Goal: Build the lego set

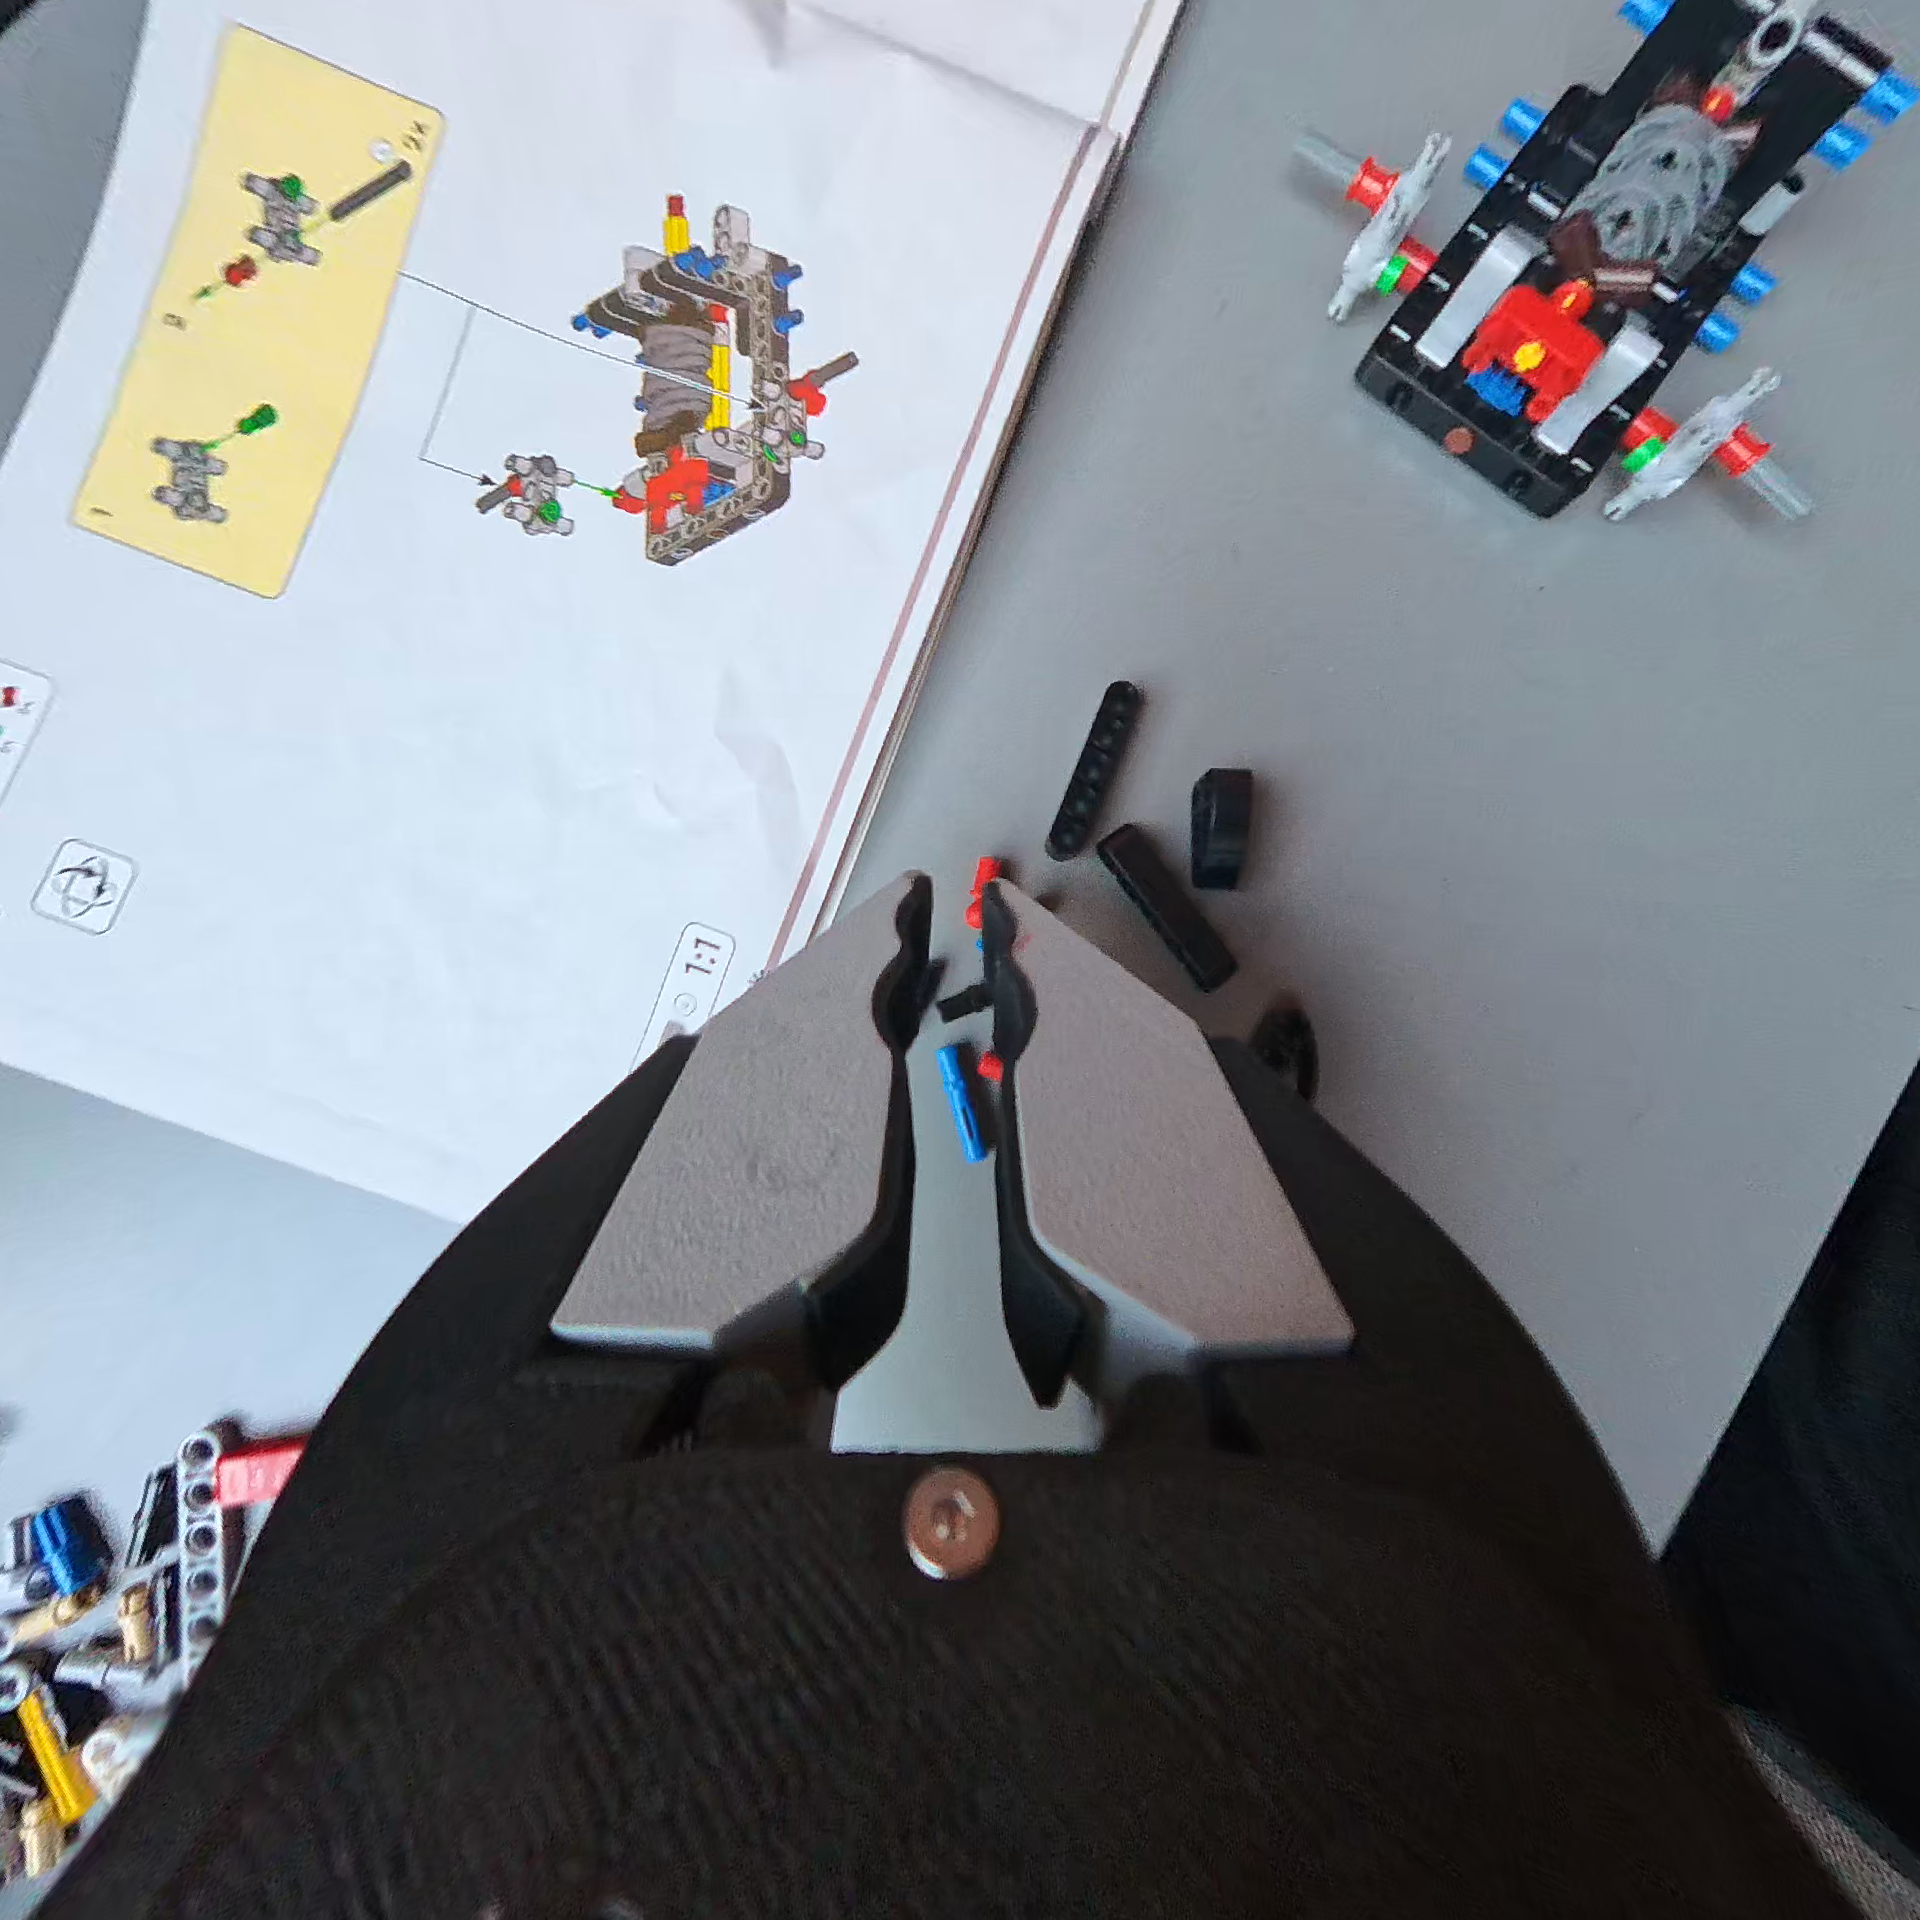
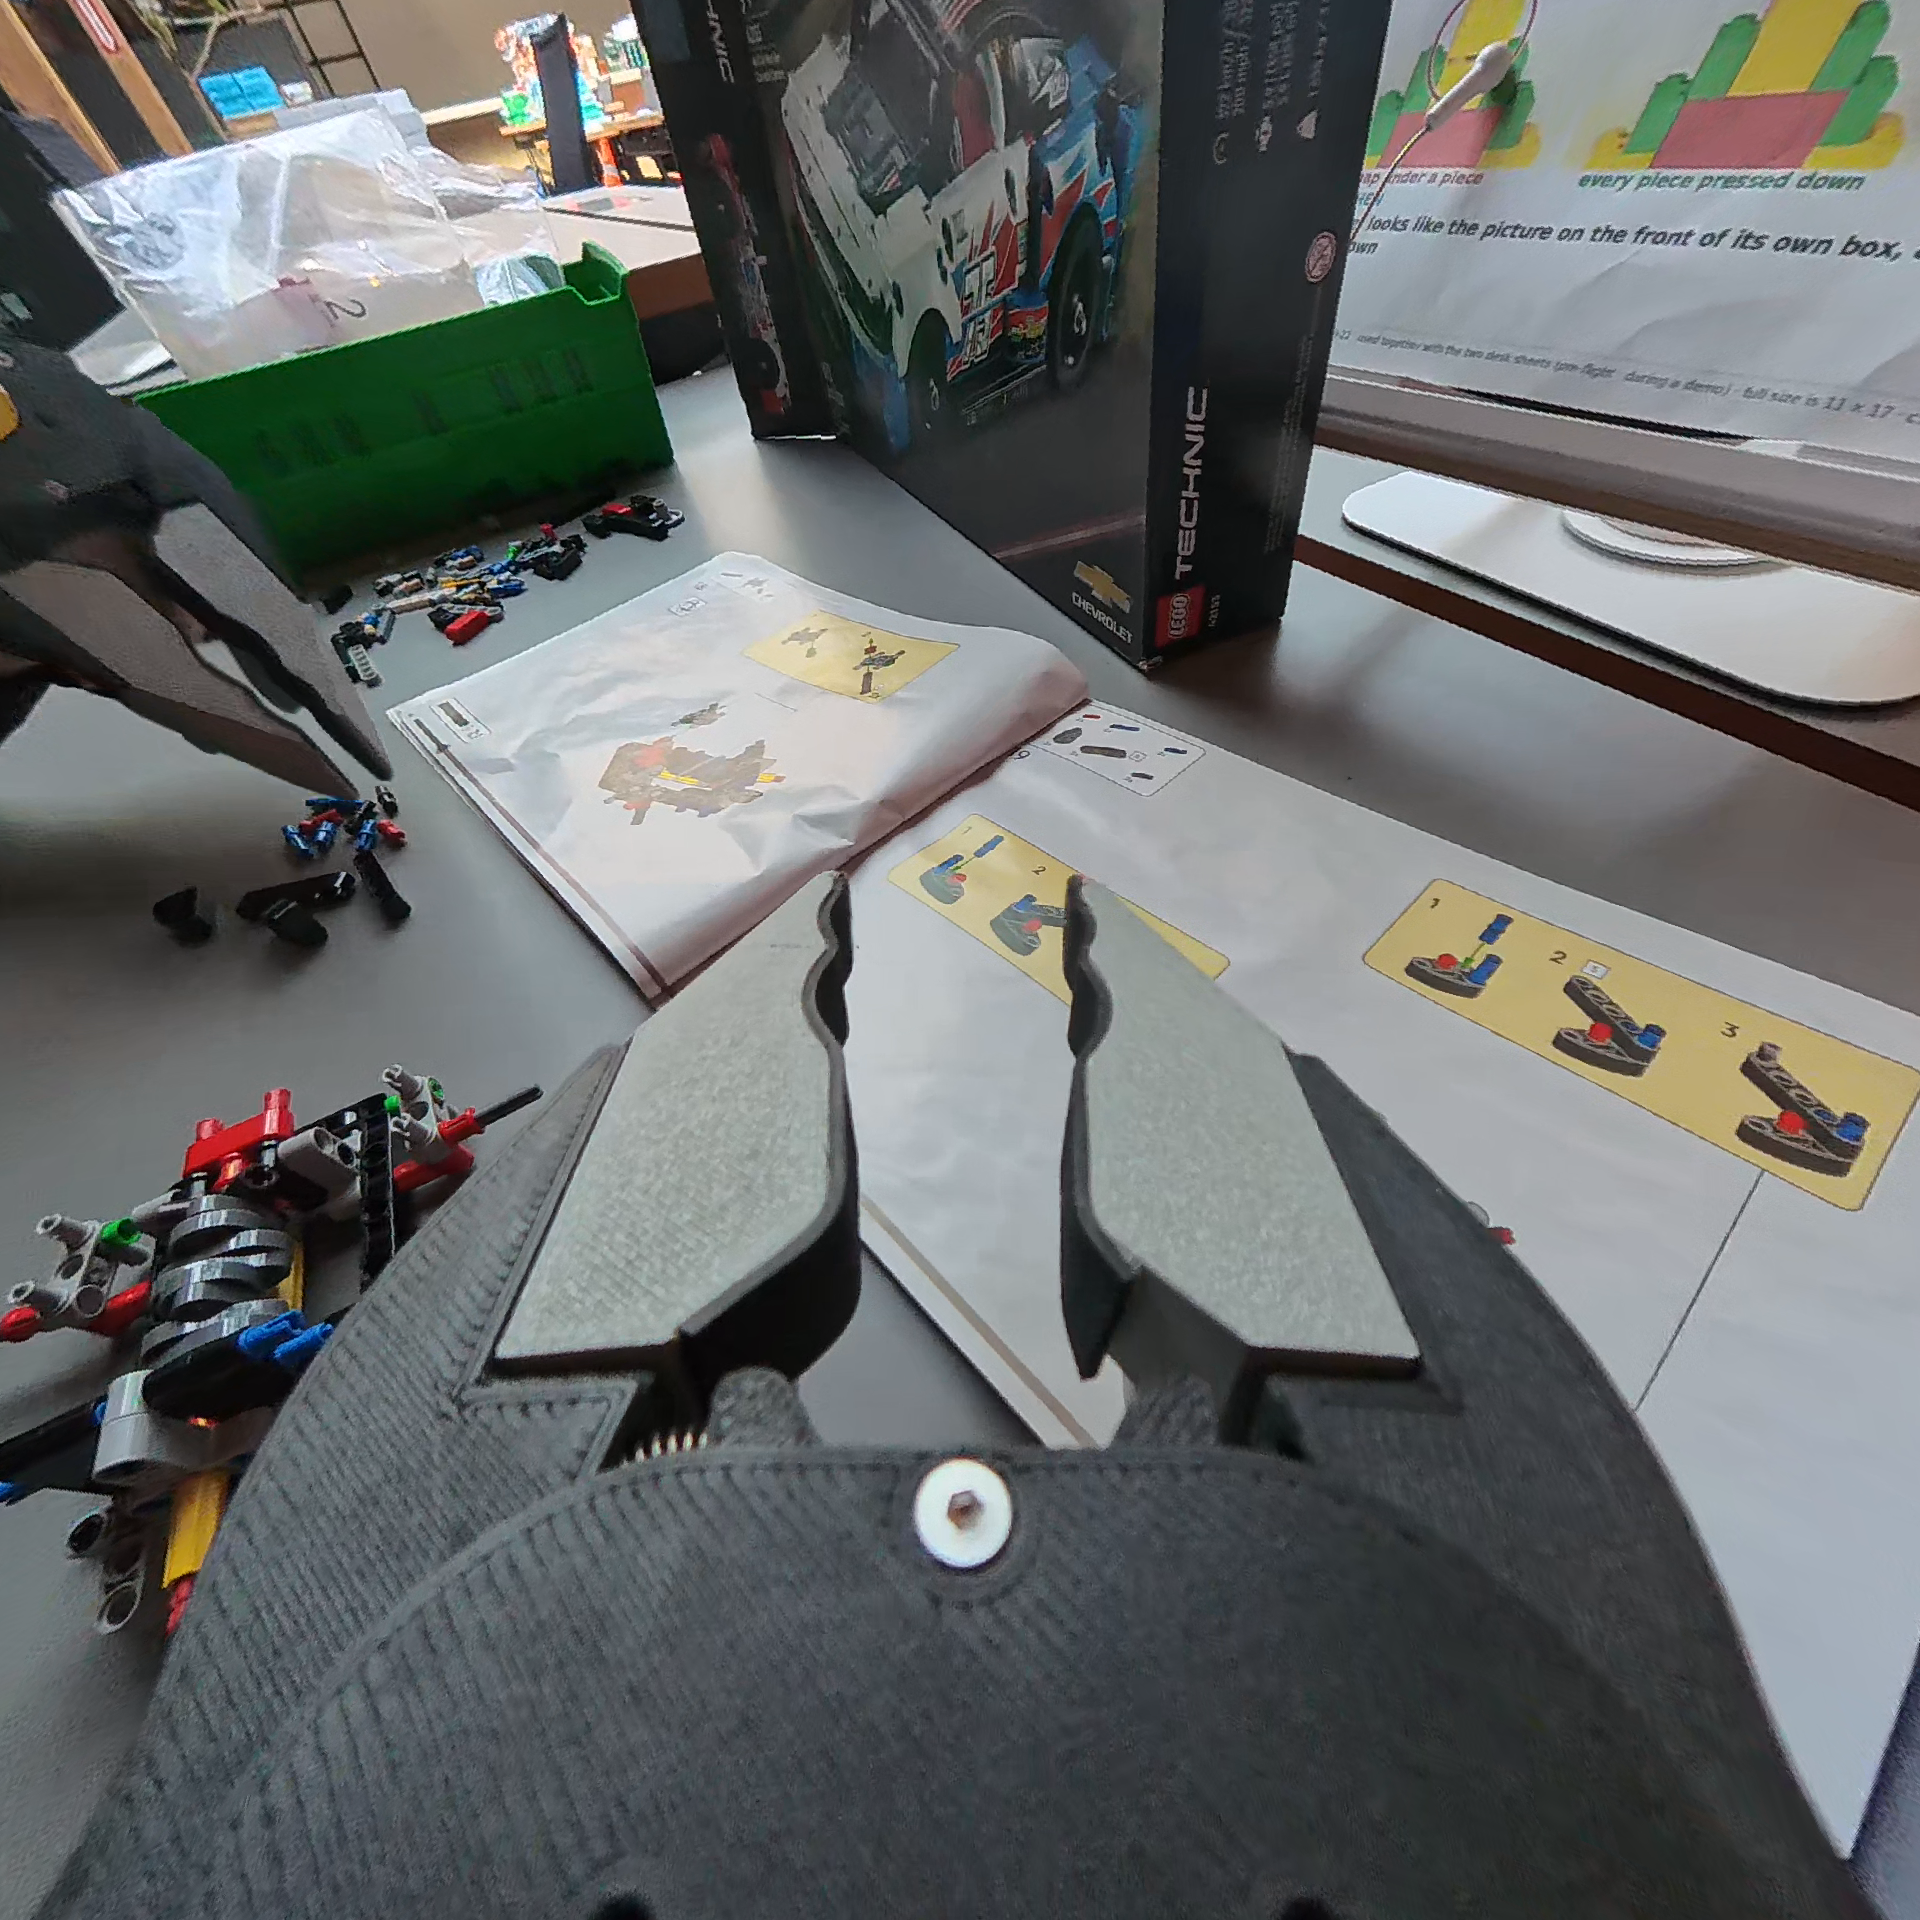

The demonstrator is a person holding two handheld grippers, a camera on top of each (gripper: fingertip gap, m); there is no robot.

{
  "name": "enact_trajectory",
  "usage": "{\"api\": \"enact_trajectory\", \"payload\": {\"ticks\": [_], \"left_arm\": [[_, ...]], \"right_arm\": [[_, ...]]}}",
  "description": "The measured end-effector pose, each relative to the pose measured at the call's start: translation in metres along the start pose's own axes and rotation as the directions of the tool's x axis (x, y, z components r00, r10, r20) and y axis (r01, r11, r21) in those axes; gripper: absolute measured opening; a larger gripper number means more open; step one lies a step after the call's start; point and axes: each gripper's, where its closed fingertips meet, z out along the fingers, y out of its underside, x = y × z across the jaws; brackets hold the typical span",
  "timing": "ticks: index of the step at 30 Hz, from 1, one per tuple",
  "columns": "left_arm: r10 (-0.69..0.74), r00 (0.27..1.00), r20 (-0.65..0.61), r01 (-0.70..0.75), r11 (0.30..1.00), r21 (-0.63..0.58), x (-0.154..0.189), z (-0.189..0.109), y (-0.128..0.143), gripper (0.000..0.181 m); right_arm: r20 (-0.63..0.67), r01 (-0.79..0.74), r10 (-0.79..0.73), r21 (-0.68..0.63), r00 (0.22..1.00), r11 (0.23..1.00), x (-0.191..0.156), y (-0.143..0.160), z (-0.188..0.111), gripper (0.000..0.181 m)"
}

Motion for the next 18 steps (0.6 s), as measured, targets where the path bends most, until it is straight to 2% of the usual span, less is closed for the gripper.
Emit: {"api": "enact_trajectory", "payload": {"ticks": [5, 13, 18], "left_arm": [[0.019, 0.999, -0.033, -0.020, 0.998, -0.051, 0.006, 0.010, 0.004, 0.008], [0.055, 0.998, 0.004, -0.054, 0.994, -0.096, -0.001, 0.016, 0.008, 0.010], [0.060, 0.998, 0.001, -0.059, 0.994, -0.094, 0.001, 0.017, 0.009, 0.002]], "right_arm": [[0.022, -0.005, 0.005, -0.001, 1.000, 1.000, -0.002, 0.000, 0.002, 0.038], [0.038, -0.003, 0.003, -0.008, 0.999, 1.000, -0.006, 0.000, 0.005, 0.038], [0.042, -0.013, 0.013, -0.002, 0.999, 1.000, -0.005, 0.000, 0.004, 0.038]]}}
